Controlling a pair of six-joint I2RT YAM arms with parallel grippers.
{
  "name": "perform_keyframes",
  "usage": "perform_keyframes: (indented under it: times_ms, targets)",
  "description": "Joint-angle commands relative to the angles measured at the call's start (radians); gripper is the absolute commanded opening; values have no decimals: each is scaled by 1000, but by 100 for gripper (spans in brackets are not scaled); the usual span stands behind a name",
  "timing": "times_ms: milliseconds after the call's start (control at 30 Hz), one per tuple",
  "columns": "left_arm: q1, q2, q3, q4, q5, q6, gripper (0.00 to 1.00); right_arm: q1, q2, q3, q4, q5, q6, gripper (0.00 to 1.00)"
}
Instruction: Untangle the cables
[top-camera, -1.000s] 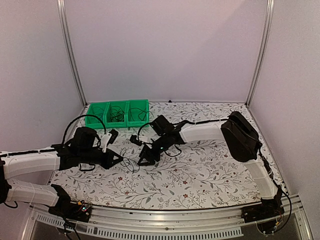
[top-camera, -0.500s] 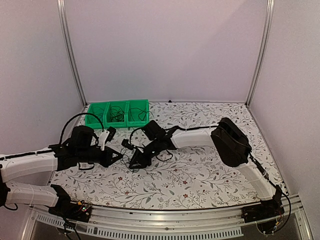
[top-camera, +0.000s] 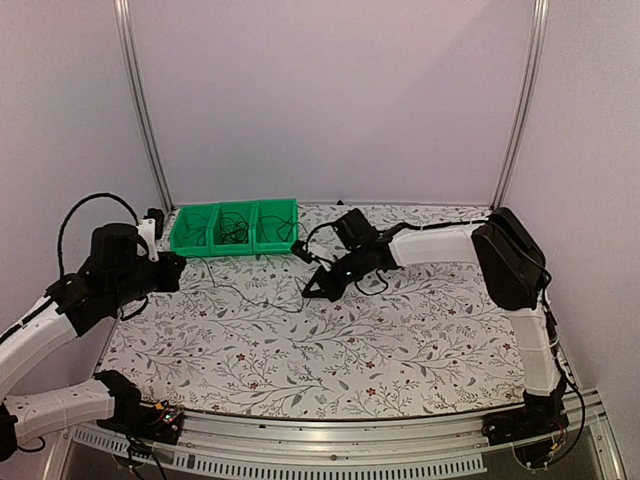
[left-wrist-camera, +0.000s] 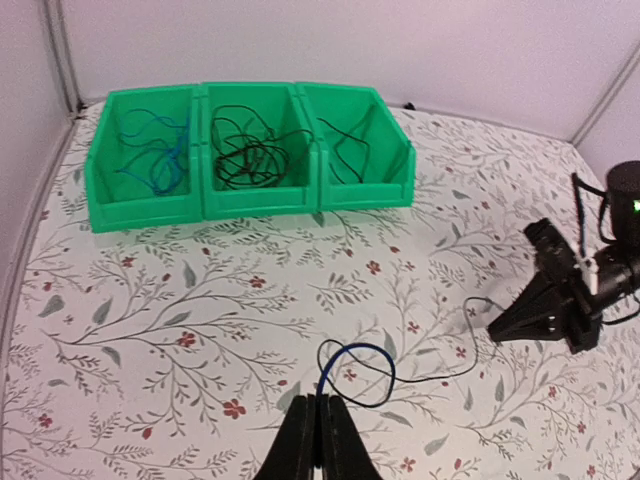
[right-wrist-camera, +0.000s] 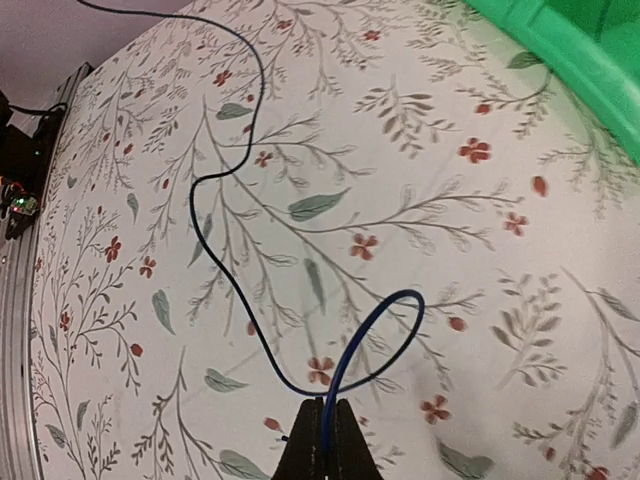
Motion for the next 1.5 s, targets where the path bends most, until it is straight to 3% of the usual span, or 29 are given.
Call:
perform_keyframes:
  times_ms: [0, 267, 433, 600, 733, 833, 1000, 1167, 1300, 1467]
  targets:
    - [100, -67, 23, -169, -252, -68, 0, -154, -172, -98, -25, 144, -92, 0]
    - [213, -43, 109, -151, -324, 1, 0, -294, -175, -208, 5, 399, -198, 0]
    - [312, 2, 240, -130, -369, 121, 0, -338, -144, -221, 25, 454, -227, 0]
    - [433, 70, 369, -89, -316, 185, 0, -385, -147, -227, 20, 464, -228, 0]
    - [468, 127, 434, -40, -294, 229, 0, -409, -150, -228, 21, 477, -224, 0]
    - [467, 163, 464, -4, -223, 196, 0, -412, -151, -214, 0, 422, -236, 0]
    - [465, 217, 412, 131, 108, 93, 0, -380, -173, -113, -89, 281, -267, 0]
    - [458, 264, 342, 209, 230, 11, 0, -324, -209, 29, -146, 234, -269, 0]
    - [454, 264, 284, 220, 241, -23, 24, -275, -227, 179, -177, 213, -261, 0]
    - [453, 227, 217, 210, 240, -49, 33, -213, -197, 375, -195, 211, -262, 0]
